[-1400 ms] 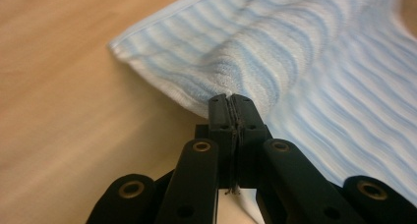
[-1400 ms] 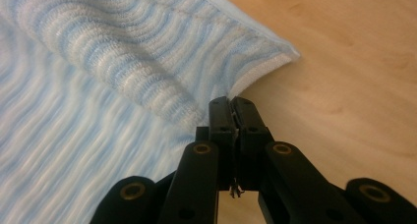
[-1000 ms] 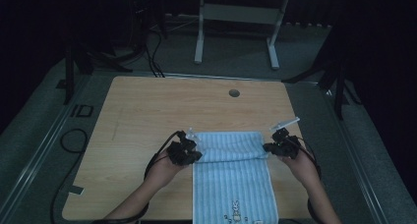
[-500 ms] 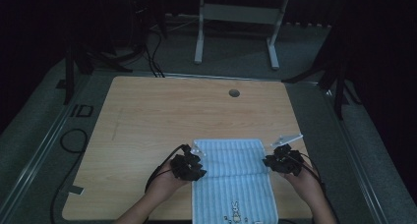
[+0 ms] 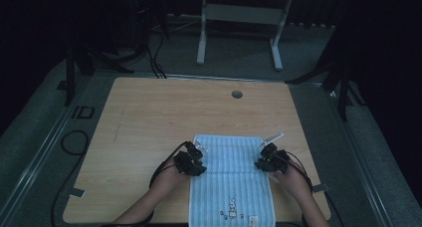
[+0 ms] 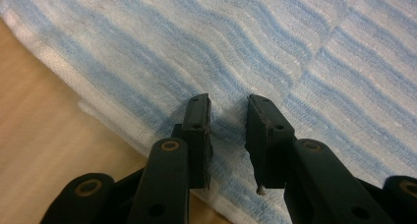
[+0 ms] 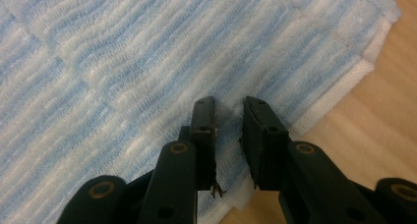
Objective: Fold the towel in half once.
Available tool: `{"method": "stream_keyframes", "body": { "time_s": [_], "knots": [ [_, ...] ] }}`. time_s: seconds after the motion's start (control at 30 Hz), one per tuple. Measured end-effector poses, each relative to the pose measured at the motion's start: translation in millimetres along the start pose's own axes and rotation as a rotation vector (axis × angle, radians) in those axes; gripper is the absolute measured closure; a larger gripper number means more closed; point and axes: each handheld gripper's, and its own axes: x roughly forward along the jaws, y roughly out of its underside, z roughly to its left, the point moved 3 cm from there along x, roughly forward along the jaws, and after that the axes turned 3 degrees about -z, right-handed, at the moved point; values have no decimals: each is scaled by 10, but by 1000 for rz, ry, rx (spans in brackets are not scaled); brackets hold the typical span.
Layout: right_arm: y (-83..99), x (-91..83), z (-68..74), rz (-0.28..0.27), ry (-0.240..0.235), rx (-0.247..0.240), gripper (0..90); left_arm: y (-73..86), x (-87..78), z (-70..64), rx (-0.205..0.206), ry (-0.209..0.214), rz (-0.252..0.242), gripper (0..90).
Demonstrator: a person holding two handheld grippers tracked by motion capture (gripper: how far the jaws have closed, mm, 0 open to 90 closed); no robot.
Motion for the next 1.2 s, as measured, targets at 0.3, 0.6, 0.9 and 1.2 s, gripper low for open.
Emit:
{"method": "stream_keyframes", "body": {
  "time_s": [0.3,0.6,0.9,1.2],
  "knots": [
    [-366,184,-118,19,17,7,739,-107,19,325,-15,-32,11,701],
    [-642,329,-232,21,3,43,736,-156,17,611,-54,-67,-1,699],
    [-729,375,-200,23,3,59,738,-132,-8,641,-45,-73,24,688],
    [-745,229,-168,6,-26,39,682,-166,-186,672,-52,-68,25,655]
  ]
}}
